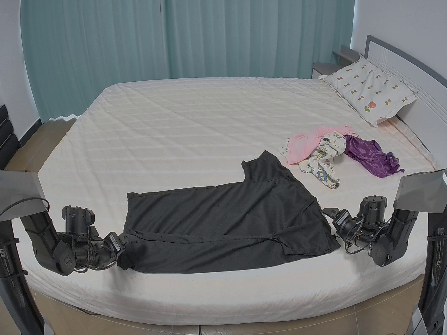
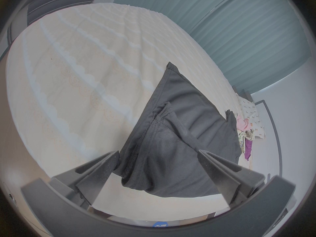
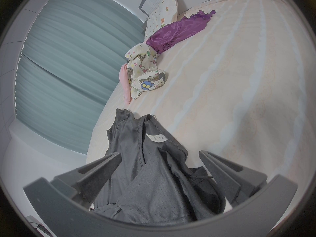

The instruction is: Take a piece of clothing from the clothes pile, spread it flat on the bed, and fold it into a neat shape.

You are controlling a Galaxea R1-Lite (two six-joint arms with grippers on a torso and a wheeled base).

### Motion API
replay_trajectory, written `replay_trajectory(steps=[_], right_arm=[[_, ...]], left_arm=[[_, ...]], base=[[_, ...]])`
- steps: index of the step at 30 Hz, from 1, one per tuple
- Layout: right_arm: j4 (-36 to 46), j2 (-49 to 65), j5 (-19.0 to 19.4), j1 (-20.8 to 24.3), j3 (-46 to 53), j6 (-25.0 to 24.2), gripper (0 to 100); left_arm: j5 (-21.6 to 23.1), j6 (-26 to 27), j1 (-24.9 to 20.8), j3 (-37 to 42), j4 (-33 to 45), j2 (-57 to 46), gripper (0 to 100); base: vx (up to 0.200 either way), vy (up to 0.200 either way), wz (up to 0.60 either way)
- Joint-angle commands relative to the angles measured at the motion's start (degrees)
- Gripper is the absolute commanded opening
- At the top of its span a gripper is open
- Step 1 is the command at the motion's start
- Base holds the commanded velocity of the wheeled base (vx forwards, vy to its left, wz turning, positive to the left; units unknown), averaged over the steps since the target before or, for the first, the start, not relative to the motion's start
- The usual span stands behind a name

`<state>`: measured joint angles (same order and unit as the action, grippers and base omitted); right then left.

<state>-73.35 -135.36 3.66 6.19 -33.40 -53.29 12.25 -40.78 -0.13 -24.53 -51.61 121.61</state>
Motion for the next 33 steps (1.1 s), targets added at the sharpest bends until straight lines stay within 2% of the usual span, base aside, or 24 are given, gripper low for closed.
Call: replay_trajectory(steps=[1,2,3,7,14,18,26,27,33], right_arm=[[-0.04,0.19,0.03,0.05,0.27,0.02,100],[-0.04,0.19,0.12,0.05,0.27,0.02,100],[-0.04,0.19,0.12,0.05,0.27,0.02,100],[-0.04,0.19,0.03,0.05,0.36,0.02,100],[-0.74,0.1,0.12,0.05,0.97,0.02,100],[-0.74,0.1,0.12,0.05,1.06,0.02,100],[-0.74,0.01,0.12,-0.04,1.06,0.02,100],[-0.74,0.01,0.12,0.05,1.06,0.02,100],[-0.74,0.28,0.12,0.05,1.06,0.02,100]], left_arm=[[-0.03,1.93,0.75,0.8,-0.42,2.31,100],[-0.03,2.37,0.66,0.97,-0.42,2.49,100],[-0.03,3.6,0.66,1.32,-0.5,3.02,0],[-1.44,6.32,0.75,2.12,-0.33,3.72,0],[-4.25,6.5,1.28,3.7,0.29,2.4,0],[-6.19,9.58,2.51,4.93,0.29,2.66,0],[-6.27,10.02,2.77,6.07,0.37,2.31,0],[-6.27,10.02,2.68,6.25,0.29,2.31,100],[-5.92,9.14,2.86,6.69,-0.33,0.91,100]], base=[[0.0,0.0,0.0],[0.0,0.0,0.0],[0.0,0.0,0.0],[0.0,0.0,0.0],[0.0,0.0,0.0],[0.0,0.0,0.0],[0.0,0.0,0.0],[0.0,0.0,0.0],[0.0,0.0,0.0]])
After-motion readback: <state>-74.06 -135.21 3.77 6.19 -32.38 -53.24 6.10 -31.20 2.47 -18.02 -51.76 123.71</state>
